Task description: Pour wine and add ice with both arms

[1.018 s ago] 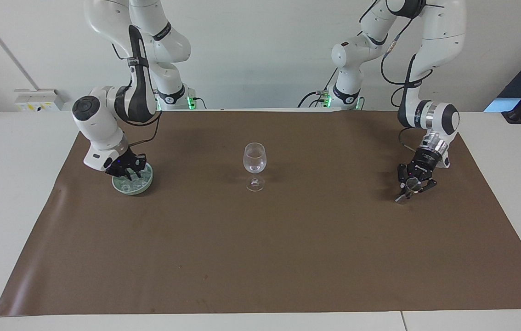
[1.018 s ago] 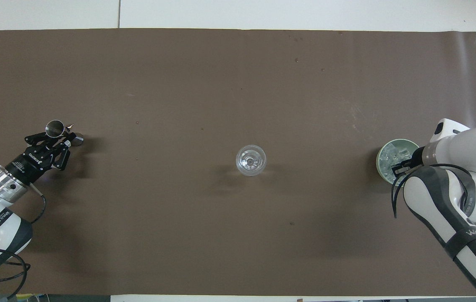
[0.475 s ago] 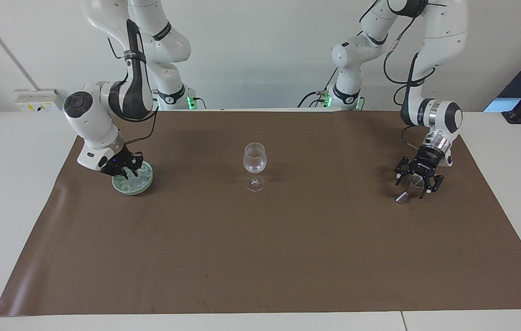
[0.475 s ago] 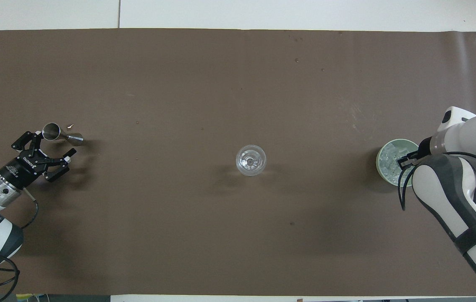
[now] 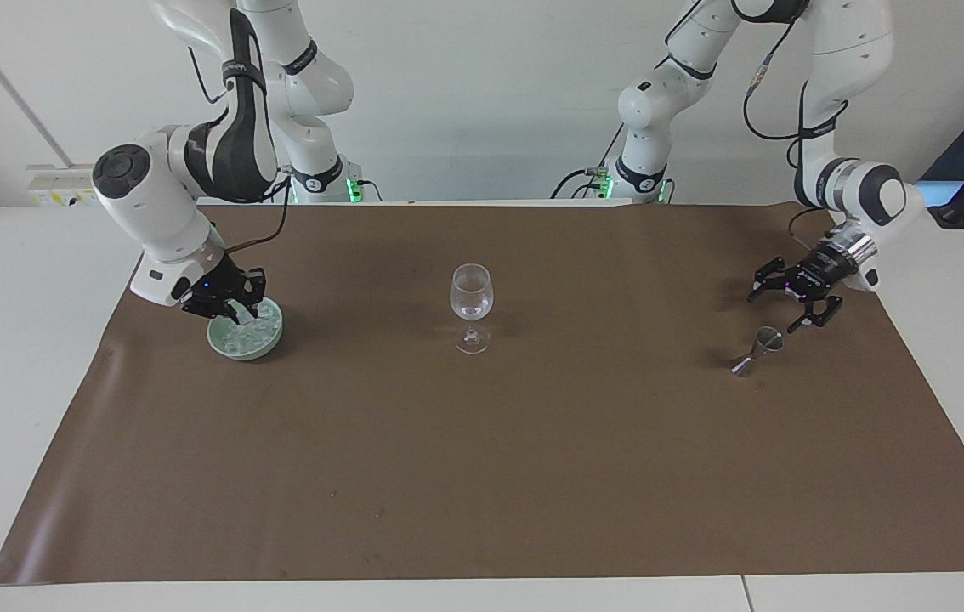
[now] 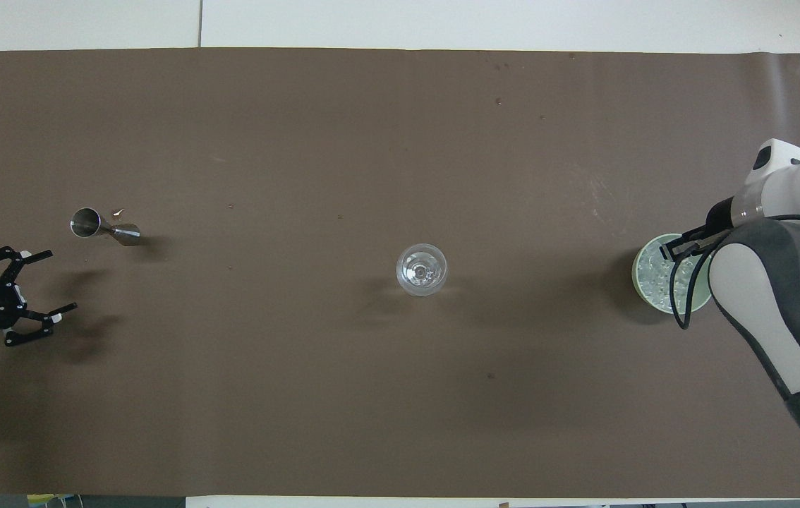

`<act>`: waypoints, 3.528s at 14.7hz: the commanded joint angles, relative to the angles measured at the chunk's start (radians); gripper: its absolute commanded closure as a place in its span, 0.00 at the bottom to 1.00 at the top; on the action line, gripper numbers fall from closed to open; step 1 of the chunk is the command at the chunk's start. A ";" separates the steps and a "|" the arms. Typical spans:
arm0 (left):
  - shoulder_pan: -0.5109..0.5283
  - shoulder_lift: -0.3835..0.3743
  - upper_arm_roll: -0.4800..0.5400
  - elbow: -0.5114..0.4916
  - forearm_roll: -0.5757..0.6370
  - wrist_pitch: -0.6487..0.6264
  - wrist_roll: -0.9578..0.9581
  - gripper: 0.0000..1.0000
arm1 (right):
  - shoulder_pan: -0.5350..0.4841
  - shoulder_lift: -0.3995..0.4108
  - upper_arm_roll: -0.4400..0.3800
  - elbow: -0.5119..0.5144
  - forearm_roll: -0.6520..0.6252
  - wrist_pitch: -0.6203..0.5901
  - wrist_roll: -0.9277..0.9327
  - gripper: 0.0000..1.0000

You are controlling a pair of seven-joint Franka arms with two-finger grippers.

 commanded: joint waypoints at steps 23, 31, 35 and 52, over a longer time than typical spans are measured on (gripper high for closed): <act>-0.652 -0.137 -0.015 0.640 1.035 -0.162 0.293 0.00 | 0.580 0.103 0.008 0.266 -0.011 0.024 0.775 1.00; -0.634 -0.206 -0.012 0.626 1.041 -0.317 0.510 0.00 | 0.601 0.120 0.008 0.257 -0.013 0.037 0.778 1.00; -0.621 -0.228 -0.014 0.603 1.042 -0.325 0.516 0.00 | 0.601 0.118 0.008 0.251 -0.011 0.037 0.778 0.86; -0.609 -0.251 -0.043 0.547 1.084 -0.272 0.550 0.00 | 0.586 0.143 0.004 0.396 -0.014 -0.112 0.775 0.62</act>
